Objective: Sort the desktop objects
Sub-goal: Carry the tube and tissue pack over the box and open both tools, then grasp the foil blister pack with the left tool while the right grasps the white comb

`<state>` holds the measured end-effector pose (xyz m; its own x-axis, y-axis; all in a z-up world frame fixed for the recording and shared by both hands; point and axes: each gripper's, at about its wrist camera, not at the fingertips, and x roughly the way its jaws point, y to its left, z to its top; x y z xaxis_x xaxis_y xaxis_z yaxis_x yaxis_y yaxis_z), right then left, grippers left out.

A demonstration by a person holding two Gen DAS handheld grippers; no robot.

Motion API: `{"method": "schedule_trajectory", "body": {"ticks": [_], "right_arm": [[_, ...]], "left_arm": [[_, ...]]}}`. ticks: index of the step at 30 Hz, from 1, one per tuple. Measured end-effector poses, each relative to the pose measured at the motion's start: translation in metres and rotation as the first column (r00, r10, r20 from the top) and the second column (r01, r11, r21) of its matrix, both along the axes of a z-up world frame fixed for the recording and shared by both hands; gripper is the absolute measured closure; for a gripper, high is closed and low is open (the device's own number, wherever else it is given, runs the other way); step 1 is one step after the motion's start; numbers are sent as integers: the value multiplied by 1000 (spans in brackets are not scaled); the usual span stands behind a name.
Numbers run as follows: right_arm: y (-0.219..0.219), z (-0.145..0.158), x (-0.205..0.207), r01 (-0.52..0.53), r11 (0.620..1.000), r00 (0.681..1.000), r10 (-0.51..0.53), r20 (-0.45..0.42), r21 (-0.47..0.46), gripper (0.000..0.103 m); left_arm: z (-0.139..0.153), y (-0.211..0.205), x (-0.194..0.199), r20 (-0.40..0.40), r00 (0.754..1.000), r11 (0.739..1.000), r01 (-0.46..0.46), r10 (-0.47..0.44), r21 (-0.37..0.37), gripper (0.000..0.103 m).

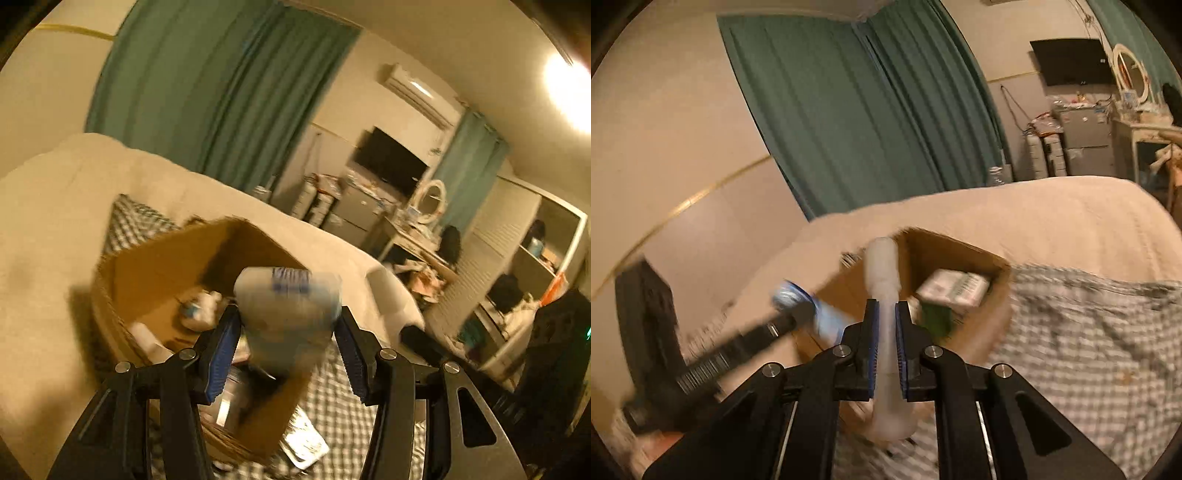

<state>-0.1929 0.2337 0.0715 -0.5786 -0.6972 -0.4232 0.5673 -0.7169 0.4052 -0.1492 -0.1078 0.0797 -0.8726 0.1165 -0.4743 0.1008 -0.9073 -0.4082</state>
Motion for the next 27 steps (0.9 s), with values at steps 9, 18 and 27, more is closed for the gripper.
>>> {"method": "schedule_trajectory", "body": {"ticks": [9,18,27], "right_arm": [[-33,-9,-41,86,995,988,-79,134,-51,33],[50,-9,3,149,987,984,-154,92,58,33],[137,-58,77,208,920,977,-213,-21,332,32]], "left_arm": [[-35,-22,-29,116,993,1000,15,-17,24,25],[-35,14,-6,129,990,994,75,-65,-77,16],[-56,95,33,186,973,974,166,-136,-157,0]]}}
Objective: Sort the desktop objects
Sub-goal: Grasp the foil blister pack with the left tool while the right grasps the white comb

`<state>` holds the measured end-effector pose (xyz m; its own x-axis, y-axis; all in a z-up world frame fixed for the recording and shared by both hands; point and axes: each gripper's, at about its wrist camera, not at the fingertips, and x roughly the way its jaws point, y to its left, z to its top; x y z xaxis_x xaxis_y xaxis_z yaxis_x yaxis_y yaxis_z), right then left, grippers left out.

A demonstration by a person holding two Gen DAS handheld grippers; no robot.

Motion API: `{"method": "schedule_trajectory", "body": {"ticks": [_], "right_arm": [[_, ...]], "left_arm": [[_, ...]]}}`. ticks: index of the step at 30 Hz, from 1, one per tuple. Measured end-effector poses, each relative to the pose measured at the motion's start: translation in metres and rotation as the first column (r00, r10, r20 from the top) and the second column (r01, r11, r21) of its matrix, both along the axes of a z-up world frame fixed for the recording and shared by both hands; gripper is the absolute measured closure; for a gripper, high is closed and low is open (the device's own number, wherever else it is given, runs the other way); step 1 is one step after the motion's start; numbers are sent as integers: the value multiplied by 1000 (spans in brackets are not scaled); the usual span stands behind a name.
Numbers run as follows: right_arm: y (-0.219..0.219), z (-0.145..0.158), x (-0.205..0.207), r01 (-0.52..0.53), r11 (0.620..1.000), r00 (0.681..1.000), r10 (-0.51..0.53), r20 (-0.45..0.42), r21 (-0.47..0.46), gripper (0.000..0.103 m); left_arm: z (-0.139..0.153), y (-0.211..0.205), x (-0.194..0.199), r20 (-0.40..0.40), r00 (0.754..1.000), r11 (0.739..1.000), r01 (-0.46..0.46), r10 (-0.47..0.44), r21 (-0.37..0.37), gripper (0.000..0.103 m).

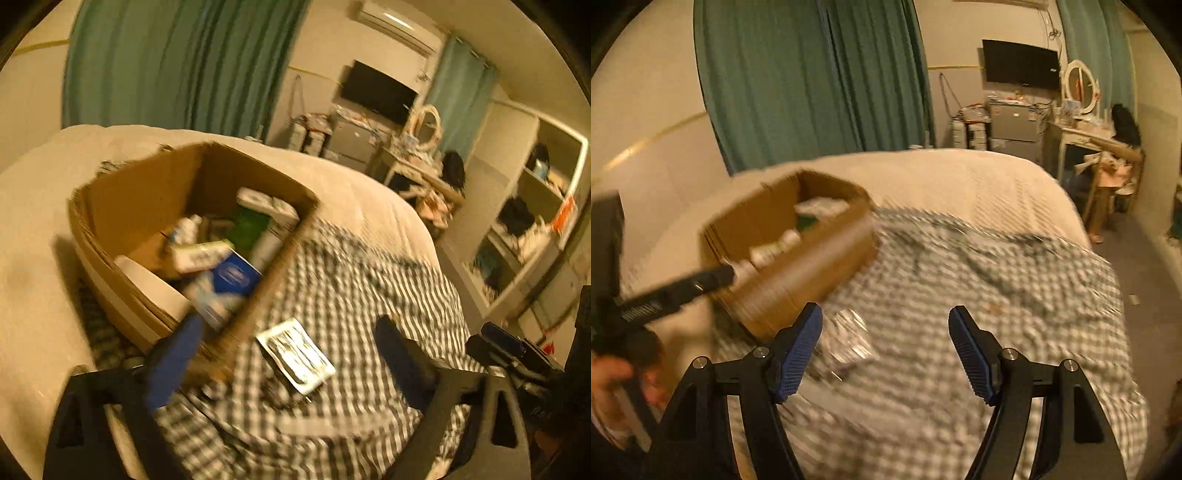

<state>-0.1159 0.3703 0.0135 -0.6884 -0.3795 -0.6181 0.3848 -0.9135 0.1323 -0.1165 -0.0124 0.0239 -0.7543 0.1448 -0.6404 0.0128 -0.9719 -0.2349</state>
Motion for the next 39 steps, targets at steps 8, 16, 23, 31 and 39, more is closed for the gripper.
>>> {"method": "schedule_trajectory", "body": {"ticks": [8,16,23,31,39], "right_arm": [[35,-53,8,22,1000,998,-23,62,3,32],[27,-80,-25,52,987,997,-60,48,151,29],[51,-107,-50,77,996,986,-84,144,55,29],[89,-110,-61,188,978,966,-168,199,-90,28],[82,-104,-57,157,981,970,-132,204,-115,28]], "left_arm": [[-75,58,0,185,983,996,32,-17,-81,0],[-123,74,-30,260,962,995,-75,90,-66,0],[-134,93,-69,226,961,983,-131,157,-127,0],[-162,82,-105,289,939,979,-150,186,-141,13],[-131,74,-84,297,954,994,1,31,-107,30]]}}
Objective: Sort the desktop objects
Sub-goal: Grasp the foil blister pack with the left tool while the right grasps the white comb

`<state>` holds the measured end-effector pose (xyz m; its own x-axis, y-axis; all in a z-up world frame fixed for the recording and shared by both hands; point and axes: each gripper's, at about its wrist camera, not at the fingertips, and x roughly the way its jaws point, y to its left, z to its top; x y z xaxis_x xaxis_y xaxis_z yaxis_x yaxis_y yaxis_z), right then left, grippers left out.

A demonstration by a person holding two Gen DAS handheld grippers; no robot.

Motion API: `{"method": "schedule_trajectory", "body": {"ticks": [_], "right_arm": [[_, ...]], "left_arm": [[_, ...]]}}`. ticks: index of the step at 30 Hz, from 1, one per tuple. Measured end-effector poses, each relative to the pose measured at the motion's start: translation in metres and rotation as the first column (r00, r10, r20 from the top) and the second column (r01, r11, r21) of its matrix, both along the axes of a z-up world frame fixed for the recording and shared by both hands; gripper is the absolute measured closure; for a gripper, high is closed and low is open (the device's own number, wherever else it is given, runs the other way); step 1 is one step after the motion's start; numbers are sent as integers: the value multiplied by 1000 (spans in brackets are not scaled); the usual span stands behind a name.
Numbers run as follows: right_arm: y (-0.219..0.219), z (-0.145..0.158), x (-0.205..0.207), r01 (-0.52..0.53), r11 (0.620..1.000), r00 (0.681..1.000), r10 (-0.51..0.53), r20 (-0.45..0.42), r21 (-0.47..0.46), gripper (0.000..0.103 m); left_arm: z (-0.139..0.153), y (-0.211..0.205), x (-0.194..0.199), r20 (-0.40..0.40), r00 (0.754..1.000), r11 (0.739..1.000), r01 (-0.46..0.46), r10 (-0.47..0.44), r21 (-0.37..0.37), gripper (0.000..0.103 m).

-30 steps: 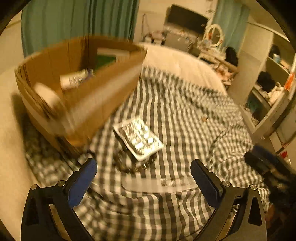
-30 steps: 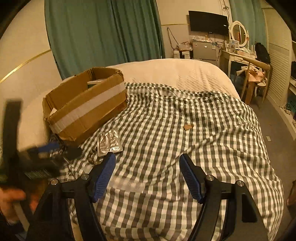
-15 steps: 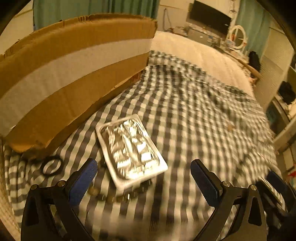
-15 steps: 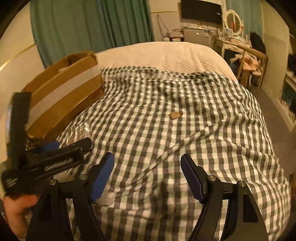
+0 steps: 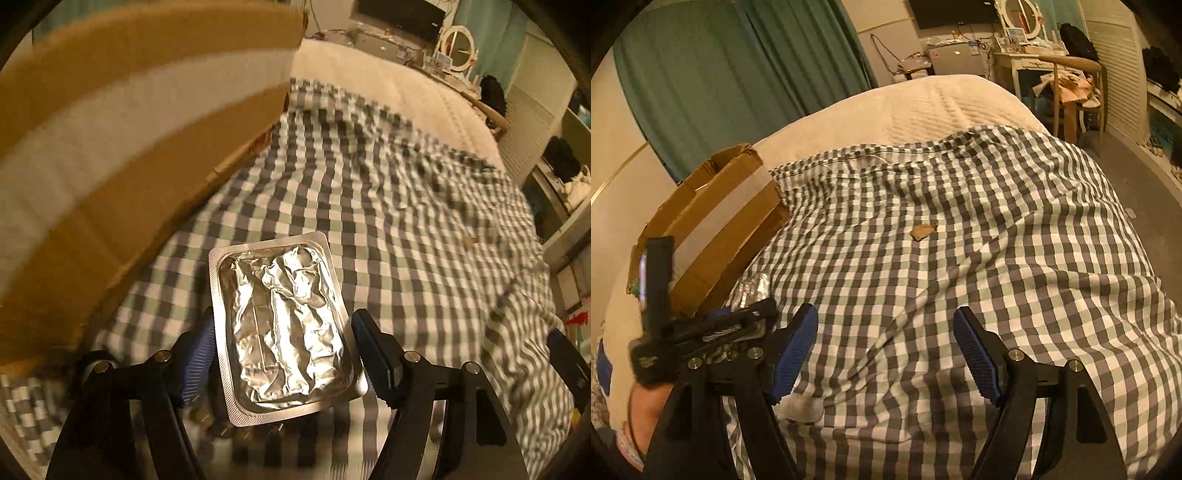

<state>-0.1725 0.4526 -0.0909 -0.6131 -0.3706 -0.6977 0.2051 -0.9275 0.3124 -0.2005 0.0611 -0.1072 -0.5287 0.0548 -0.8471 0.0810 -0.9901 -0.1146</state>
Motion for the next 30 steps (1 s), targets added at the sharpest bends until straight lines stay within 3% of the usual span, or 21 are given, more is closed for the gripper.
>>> {"method": "schedule_trajectory", "body": {"ticks": [4,7,10,13,15,20,23,28,30], "right_arm": [[-8,9,9,-70,997,997,69,-35,-23,28],[-23,13,16,-164,986,985,163,-63,-11,28],[-46,13,24,-283,957,955,287,-75,62,28],[-75,12,35,-388,893,900,420,-113,228,28],[-90,10,39,-464,841,852,509,-119,278,28],[-124,-3,36,-558,740,768,632,-105,376,39],[-136,-26,37,-615,648,716,698,-26,448,46],[-131,-47,56,-734,539,616,785,71,412,47],[-135,-52,60,-734,520,606,791,78,437,47]], "left_arm": [[35,-8,25,-28,999,999,28,-27,31,30],[56,-11,52,-40,997,998,70,-70,-8,30],[60,-17,83,-65,997,998,48,-50,-40,30],[44,-29,104,-48,999,1000,-10,11,13,30],[33,-37,105,-16,999,996,-42,44,82,30],[26,-44,111,-26,995,994,-92,94,57,30],[22,-51,105,-15,992,989,-122,124,78,30],[13,-58,95,8,987,978,-162,162,129,30],[11,-56,92,13,987,977,-160,159,139,30]]}}
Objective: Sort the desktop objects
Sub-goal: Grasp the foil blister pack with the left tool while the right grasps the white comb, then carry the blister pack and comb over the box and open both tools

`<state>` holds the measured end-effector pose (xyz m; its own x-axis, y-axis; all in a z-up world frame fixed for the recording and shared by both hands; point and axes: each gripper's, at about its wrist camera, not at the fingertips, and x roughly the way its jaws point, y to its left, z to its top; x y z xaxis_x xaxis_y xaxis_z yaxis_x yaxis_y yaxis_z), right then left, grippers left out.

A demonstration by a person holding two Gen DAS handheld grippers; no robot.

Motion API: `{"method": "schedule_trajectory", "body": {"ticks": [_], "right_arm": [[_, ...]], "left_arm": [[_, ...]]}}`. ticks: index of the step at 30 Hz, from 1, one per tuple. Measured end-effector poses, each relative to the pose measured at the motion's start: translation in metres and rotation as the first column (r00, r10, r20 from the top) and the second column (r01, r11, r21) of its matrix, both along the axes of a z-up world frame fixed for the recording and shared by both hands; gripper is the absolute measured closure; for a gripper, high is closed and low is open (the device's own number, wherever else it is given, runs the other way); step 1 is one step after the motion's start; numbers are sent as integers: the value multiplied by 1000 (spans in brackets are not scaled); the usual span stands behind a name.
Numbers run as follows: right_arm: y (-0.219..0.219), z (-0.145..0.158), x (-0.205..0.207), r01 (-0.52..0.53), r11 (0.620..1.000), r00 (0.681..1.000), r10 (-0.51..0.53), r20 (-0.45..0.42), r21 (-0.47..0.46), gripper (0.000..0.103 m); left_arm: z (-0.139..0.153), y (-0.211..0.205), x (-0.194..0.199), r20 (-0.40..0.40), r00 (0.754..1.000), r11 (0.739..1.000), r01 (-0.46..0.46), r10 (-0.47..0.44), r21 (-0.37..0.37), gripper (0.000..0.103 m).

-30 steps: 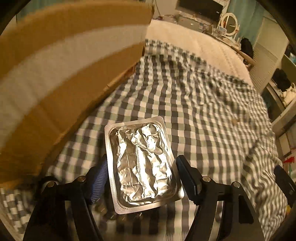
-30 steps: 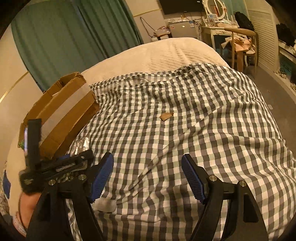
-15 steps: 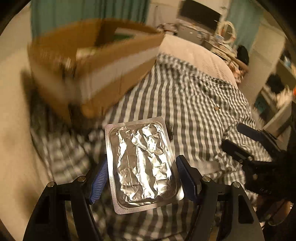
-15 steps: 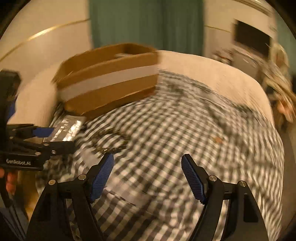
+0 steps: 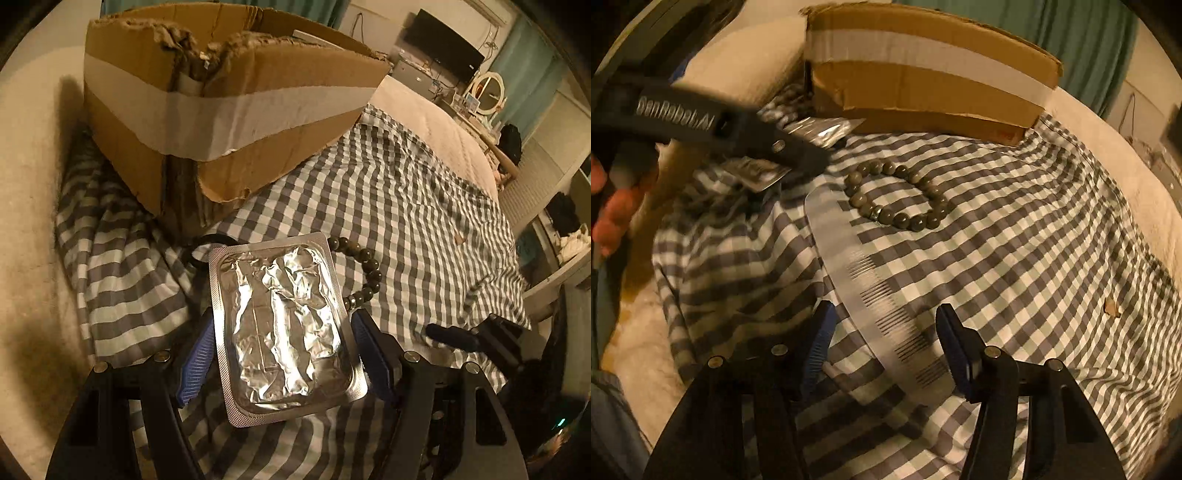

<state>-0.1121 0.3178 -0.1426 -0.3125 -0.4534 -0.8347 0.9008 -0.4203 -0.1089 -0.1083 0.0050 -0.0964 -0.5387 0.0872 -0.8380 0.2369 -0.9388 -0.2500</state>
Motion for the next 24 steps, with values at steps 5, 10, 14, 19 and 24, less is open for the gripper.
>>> {"method": "schedule_trajectory", "body": {"ticks": [5,10,14,19,24], "right_arm": [[-15,-3,0,1,1000,1000,-1,5,-6,64],[-9,4,3,15,999,1000,-15,22,-32,77],[-1,9,6,74,996,996,-72,49,-39,77],[8,31,27,147,988,989,-147,18,-46,77],[20,64,53,228,972,961,-233,-148,-51,77]], "left_arm": [[-3,2,0,13,1000,1000,7,-6,-12,30],[-1,1,1,5,1000,1000,1,-1,-19,30],[4,3,3,-19,1000,1000,3,-3,-18,30],[17,15,10,-82,995,996,43,-50,-84,30],[35,23,20,-139,984,990,97,-111,-106,30]]}}
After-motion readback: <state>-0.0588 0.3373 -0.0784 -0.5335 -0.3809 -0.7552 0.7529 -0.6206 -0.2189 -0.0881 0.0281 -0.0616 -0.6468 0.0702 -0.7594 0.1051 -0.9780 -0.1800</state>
